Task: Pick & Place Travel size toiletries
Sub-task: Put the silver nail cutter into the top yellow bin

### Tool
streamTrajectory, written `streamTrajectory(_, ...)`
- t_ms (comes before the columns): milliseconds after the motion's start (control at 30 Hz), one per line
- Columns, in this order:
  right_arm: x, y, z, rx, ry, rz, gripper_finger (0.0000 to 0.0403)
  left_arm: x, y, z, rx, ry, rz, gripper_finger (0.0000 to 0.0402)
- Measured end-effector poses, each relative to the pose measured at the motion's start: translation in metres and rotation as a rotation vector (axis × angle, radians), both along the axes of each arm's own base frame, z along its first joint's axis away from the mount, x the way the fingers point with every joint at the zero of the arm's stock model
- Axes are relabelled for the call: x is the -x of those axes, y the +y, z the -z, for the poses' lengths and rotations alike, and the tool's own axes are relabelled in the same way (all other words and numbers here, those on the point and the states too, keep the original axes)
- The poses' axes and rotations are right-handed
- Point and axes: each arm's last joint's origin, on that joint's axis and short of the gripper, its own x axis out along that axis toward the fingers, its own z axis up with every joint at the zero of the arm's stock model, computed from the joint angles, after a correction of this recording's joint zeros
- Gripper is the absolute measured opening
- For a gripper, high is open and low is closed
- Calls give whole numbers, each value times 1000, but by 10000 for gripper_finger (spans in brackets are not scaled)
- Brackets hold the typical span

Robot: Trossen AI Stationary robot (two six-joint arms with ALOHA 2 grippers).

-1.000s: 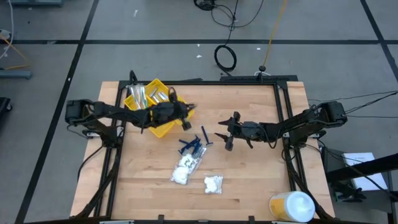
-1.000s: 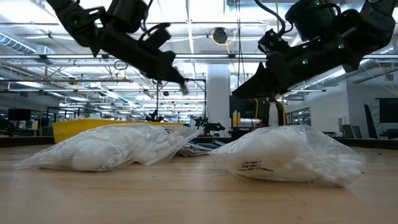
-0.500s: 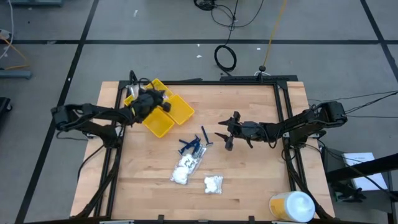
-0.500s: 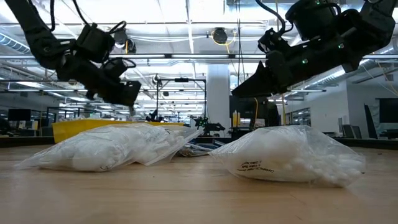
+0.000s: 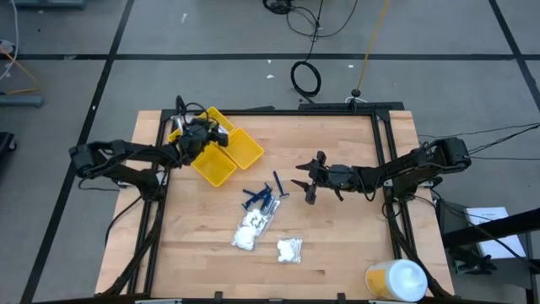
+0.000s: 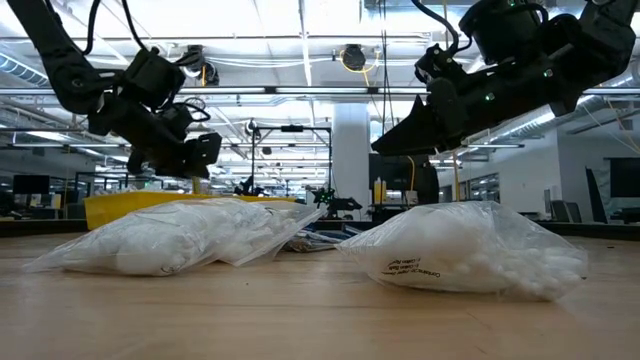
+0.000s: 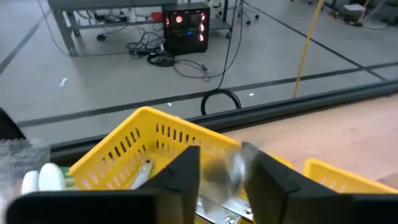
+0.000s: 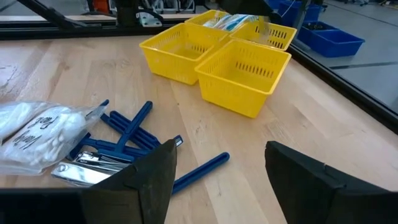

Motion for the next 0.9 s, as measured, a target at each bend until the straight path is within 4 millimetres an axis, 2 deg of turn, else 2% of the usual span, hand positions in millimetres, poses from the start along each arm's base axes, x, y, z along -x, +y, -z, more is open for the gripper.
streamTrajectory(233,0,0,0,0,1,-1,230,5,4,4,41,6,-43,212)
streamTrajectory(433,0,1,0,-18,-2,-52,227,5,3,4,65,-60,-61,261)
streamTrajectory(533,-1,4,0,-40,-6,-121,228,3,4,1,70,-121,-37,274)
streamTrajectory(667,-1,7,-1,-58,-8,-182,227,-3,3,-5,75,-189,94,282)
streamTrajectory(900,-5,21,-3,-68,-7,-260,216,-10,-1,-13,78,-299,274,273)
